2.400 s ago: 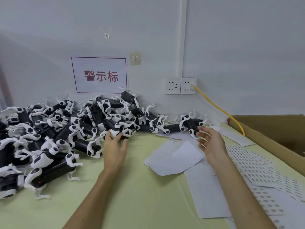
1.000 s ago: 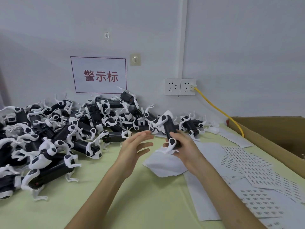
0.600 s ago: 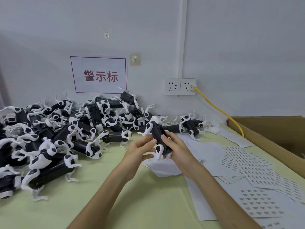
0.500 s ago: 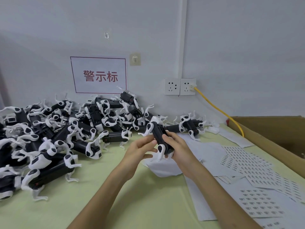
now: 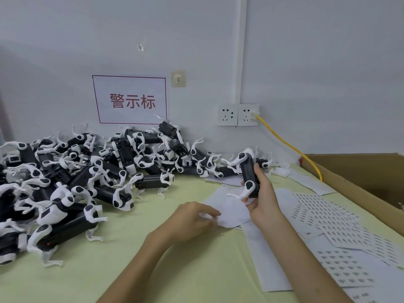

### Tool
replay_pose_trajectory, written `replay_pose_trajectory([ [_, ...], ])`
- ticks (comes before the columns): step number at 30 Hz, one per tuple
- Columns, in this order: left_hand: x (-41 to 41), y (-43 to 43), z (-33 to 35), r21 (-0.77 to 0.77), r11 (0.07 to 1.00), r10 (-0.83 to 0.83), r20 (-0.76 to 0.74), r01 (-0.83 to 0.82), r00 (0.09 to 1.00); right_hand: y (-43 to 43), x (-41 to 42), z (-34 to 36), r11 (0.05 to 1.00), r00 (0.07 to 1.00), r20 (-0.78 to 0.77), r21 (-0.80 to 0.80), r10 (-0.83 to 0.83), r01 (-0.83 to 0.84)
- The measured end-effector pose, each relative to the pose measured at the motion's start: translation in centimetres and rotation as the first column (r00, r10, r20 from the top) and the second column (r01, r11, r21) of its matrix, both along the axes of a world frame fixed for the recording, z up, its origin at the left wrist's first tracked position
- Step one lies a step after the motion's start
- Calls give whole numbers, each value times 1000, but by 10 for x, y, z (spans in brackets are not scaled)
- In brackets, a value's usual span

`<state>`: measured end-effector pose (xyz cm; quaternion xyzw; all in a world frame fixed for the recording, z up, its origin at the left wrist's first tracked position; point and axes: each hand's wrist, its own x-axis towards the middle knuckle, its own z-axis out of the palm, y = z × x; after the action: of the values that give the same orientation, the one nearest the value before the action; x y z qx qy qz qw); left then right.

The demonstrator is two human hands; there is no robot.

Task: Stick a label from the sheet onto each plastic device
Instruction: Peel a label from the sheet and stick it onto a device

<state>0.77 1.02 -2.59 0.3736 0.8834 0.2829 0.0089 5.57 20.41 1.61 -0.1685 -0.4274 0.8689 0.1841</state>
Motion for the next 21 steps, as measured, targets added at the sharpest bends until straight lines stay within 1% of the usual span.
replay_pose_trajectory([
  [2, -1, 0, -1, 22, 999, 29, -41, -28, 999, 0, 1, -1, 999, 1000, -1, -50, 5, -5],
  [4, -2, -1, 0, 74, 993, 96, -71, -90, 993, 0, 2, -1, 996, 1000, 8, -93, -2, 3],
  [6, -4, -3, 4, 223, 959, 198, -75, -177, 977, 1, 2, -1, 995, 1000, 21, -102, -21, 23],
  [7, -5, -4, 7, 334, 916, 255, -52, -224, 965, 3, 1, -1, 995, 999, 25, -92, -30, 32],
  [8, -5, -6, 10, 450, 850, 306, 4, -275, 952, 4, 0, -1, 996, 999, 29, -75, -42, 44],
  [10, -4, -9, 19, 629, 682, 331, 190, -374, 924, 5, -2, -2, 996, 995, 46, -11, -85, 86],
  [11, -4, -11, 22, 681, 601, 307, 286, -418, 908, 5, -5, -4, 992, 991, 60, 47, -116, 113],
  [13, -5, -14, 24, 730, 467, 238, 440, -499, 866, 4, -9, -8, 970, 982, 87, 191, -169, 150],
  [15, -7, -17, 25, 740, 388, 149, 537, -549, 830, 4, -11, -11, 941, 975, 118, 306, -186, 142],
  [18, -9, -21, 26, 764, 326, -34, 598, -557, 800, 2, -10, -11, 918, 977, 176, 393, -119, 41],
  [19, -9, -22, 27, 776, 320, -93, 597, -544, 797, 0, -10, -12, 914, 977, 196, 406, -87, 0],
  [21, -8, -22, 28, 797, 344, -172, 573, -497, 801, -3, -10, -14, 889, 970, 239, 453, -44, -72],
])
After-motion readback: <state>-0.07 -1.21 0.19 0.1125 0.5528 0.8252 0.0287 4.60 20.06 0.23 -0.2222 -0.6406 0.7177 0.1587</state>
